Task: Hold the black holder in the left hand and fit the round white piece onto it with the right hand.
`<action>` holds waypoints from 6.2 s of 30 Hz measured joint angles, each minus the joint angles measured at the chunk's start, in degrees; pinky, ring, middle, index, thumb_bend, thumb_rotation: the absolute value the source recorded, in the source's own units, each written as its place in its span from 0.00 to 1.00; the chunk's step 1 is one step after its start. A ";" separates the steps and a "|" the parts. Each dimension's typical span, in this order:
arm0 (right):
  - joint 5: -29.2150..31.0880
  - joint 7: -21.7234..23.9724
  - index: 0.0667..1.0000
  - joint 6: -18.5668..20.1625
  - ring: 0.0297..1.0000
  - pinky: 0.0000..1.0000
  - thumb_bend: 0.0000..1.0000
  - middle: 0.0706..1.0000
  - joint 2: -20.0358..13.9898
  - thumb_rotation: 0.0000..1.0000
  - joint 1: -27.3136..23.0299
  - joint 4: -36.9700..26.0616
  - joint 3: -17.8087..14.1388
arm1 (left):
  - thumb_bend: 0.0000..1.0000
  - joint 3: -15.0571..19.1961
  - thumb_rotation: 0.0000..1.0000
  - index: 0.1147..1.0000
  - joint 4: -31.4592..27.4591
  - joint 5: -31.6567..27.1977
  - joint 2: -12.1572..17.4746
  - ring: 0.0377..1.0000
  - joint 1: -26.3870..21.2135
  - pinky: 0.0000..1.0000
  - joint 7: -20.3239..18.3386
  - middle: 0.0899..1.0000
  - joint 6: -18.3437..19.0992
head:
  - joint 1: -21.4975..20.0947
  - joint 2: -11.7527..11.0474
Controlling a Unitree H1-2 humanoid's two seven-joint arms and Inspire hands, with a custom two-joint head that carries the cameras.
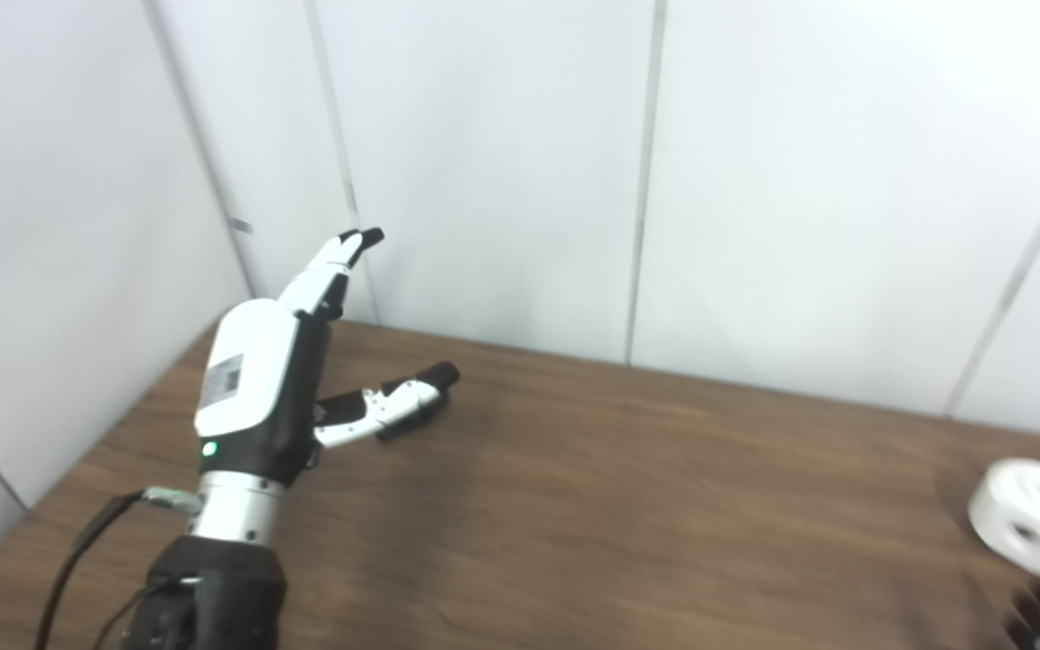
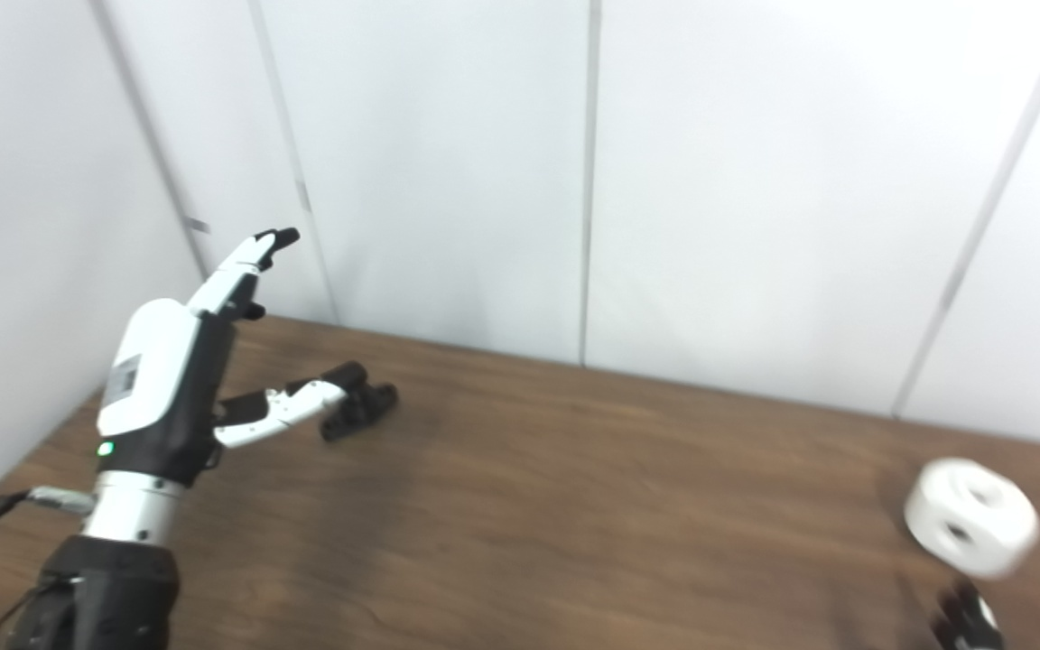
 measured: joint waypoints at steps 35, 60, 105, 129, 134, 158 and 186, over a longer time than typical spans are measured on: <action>5.08 2.13 1.00 -3.41 1.00 0.89 0.54 1.00 -1.37 0.98 -0.29 3.35 -2.93 | 1.00 2.99 0.60 0.95 45.60 4.41 -5.90 1.00 -5.13 1.00 5.88 1.00 0.85 | 5.10 0.70; 6.50 2.04 1.00 -3.25 1.00 0.91 0.54 1.00 -1.31 0.96 2.88 0.55 -3.17 | 1.00 -4.69 0.56 0.93 56.02 -2.88 -2.91 1.00 -10.49 1.00 16.29 1.00 0.78 | 2.38 2.19; 8.22 1.05 1.00 -3.21 1.00 0.98 0.49 1.00 -1.30 0.96 4.78 -1.32 -3.02 | 0.51 -10.29 0.05 0.42 65.20 -9.44 -0.71 0.89 -14.27 0.94 33.90 0.79 -2.73 | -0.52 3.43; 7.73 -0.64 1.00 -2.42 1.00 0.97 0.53 1.00 -1.29 0.97 4.91 -2.59 -2.21 | 0.52 -16.08 0.05 0.42 56.41 -10.31 1.15 0.91 -11.22 1.00 29.20 0.84 -4.29 | -3.77 4.04; 7.54 -1.10 1.00 -2.39 1.00 0.96 0.51 1.00 -1.29 0.98 4.91 -2.90 -1.91 | 0.52 -18.36 0.05 0.41 53.88 -9.14 1.15 0.90 -10.63 1.00 26.96 0.84 -5.23 | -4.39 4.22; 5.57 -2.38 1.00 0.14 0.98 0.87 0.48 1.00 -1.44 0.87 6.21 -6.97 1.82 | 0.52 -23.37 0.05 0.41 40.71 -11.76 3.56 0.94 -6.39 1.00 7.96 0.89 -19.74 | -20.03 12.03; 0.03 -5.32 1.00 7.47 0.97 0.82 0.50 1.00 -1.24 0.81 7.33 -12.88 5.44 | 0.52 -26.36 0.05 0.41 39.58 -13.81 3.12 0.94 -2.09 1.00 4.04 0.86 -34.47 | -28.91 14.85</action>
